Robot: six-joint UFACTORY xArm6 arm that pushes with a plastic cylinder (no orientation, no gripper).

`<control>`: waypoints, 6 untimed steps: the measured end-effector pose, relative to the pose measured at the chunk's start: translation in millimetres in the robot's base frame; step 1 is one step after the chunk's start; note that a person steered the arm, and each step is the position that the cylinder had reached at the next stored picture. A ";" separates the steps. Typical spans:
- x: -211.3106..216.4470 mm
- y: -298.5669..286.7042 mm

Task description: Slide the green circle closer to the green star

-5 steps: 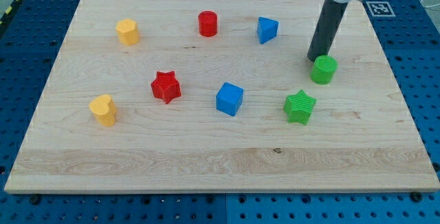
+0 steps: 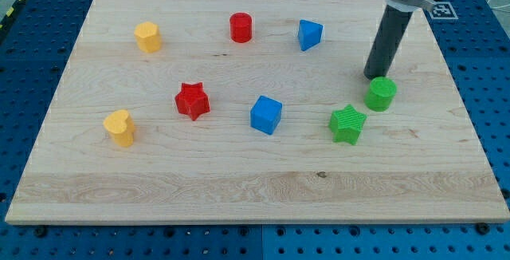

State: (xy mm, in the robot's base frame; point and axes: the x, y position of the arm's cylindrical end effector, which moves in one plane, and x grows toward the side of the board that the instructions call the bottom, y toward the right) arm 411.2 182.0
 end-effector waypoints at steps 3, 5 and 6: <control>7.2 15.7; 32.9 -9.2; 35.7 -21.1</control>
